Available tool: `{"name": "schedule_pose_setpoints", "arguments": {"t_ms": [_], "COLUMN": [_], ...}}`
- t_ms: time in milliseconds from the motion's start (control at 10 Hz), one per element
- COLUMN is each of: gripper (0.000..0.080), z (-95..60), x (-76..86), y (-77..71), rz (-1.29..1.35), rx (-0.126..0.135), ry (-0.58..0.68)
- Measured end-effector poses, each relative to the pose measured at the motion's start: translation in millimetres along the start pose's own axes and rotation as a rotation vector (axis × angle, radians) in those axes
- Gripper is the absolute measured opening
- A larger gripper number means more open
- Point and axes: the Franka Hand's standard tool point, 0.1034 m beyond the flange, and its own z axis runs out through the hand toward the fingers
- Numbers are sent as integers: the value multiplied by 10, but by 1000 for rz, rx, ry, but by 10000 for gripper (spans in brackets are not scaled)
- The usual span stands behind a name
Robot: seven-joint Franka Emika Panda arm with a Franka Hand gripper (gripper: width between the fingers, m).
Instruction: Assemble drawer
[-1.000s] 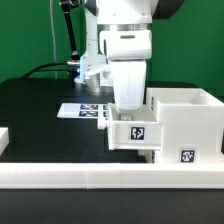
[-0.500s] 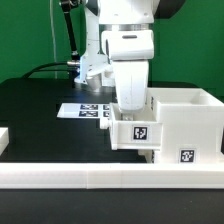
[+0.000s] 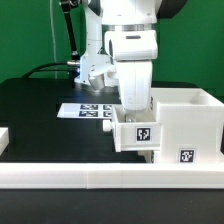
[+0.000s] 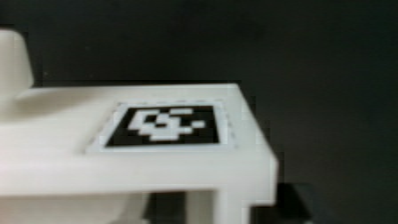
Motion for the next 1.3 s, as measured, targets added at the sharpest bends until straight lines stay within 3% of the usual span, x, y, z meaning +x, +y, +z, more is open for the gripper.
{"name": "schedule_pose_setpoints", "arguments": {"t_ms": [100, 200, 300, 400, 800, 1000, 1300], "gripper": [348, 348, 523, 626, 648, 648, 648], "z": [-20, -51, -99, -148, -494, -582, -456], "x": [10, 18, 17, 18, -123, -334, -676], "y": [9, 14, 24, 38, 165, 261, 234], "rz": [3, 2, 5, 7, 20, 2, -9], "rx": [-3, -1, 4, 1, -11, -7, 1], "ry": [0, -2, -6, -9, -33, -41, -37]}}
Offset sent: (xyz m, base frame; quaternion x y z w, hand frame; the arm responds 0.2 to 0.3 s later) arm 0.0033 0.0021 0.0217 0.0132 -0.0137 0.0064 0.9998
